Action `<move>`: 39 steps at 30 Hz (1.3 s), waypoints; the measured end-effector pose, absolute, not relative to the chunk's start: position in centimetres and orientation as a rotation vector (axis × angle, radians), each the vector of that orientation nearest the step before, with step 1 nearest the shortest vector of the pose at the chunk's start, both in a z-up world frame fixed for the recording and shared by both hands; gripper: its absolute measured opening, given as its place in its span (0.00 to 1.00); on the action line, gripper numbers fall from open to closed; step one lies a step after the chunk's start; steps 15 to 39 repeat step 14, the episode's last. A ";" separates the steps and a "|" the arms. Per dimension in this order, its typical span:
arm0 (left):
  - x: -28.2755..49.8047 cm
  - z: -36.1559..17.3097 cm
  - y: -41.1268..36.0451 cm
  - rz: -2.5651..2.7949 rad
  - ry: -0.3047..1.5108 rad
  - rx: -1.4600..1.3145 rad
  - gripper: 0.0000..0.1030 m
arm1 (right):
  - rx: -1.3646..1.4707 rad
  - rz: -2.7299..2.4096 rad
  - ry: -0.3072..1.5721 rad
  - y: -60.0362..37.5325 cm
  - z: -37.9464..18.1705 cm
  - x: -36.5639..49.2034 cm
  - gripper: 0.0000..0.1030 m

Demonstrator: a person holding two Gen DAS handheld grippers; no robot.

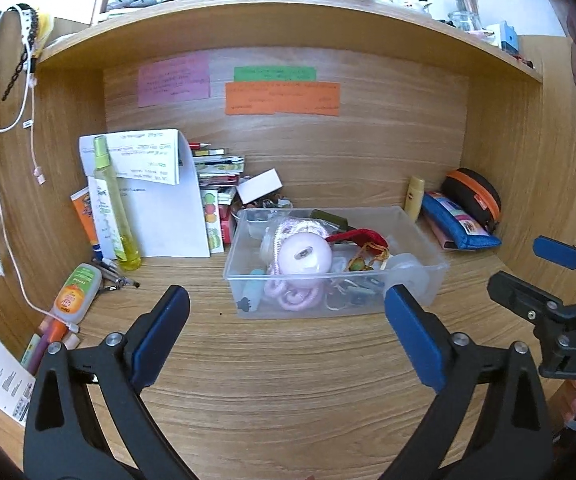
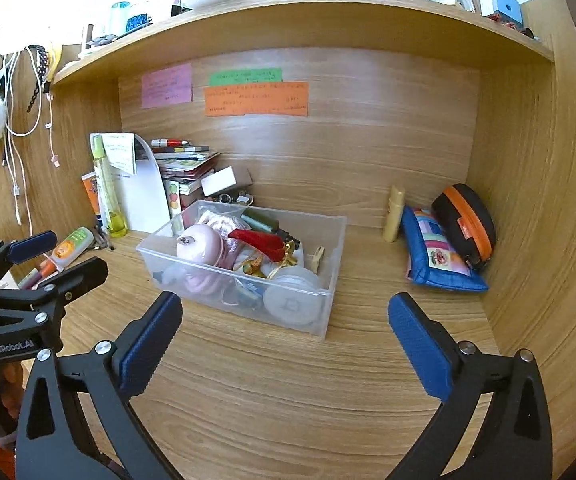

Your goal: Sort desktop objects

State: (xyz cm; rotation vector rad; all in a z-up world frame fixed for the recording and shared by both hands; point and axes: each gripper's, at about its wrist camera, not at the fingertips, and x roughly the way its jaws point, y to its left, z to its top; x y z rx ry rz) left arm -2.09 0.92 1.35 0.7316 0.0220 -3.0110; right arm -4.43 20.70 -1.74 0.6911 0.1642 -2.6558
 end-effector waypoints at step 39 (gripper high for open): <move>-2.5 0.8 0.9 -3.015 0.022 0.756 0.96 | 0.755 -2.643 0.183 20.1 -3.1 -5.6 1.00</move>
